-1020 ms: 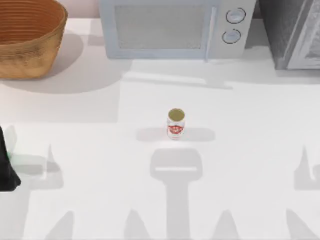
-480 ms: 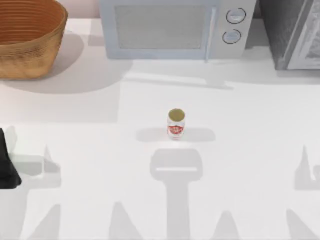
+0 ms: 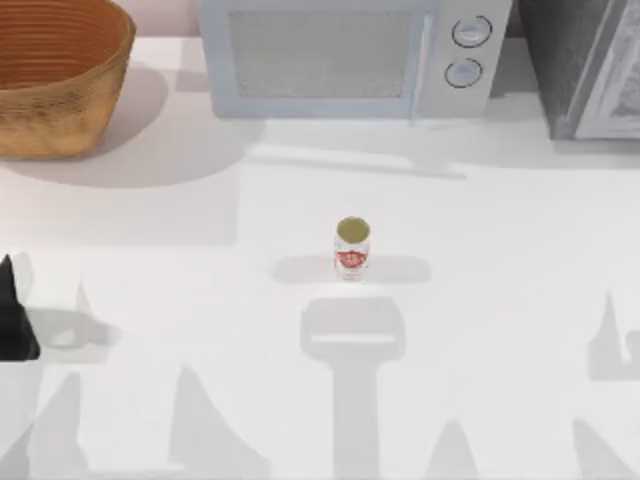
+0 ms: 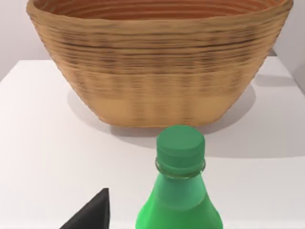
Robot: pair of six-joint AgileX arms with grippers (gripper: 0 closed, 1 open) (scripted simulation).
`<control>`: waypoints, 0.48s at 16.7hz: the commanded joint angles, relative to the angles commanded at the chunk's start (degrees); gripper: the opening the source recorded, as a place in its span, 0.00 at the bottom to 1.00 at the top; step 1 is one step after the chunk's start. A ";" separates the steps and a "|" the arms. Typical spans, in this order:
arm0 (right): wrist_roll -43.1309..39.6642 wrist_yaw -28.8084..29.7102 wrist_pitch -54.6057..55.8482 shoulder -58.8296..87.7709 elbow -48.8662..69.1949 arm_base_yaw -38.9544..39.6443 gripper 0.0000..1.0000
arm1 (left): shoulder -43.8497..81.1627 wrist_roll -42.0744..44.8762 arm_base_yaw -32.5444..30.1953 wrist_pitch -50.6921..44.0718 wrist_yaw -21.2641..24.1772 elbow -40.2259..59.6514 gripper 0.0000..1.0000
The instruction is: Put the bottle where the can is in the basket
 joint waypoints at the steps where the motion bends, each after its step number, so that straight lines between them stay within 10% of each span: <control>1: 0.00 0.00 0.00 0.00 0.00 0.00 1.00 | 4.50 0.41 0.96 3.86 1.18 -0.03 1.00; 8: 0.00 0.00 0.00 0.00 0.00 0.00 1.00 | 32.52 2.84 7.04 27.30 8.27 -0.56 1.00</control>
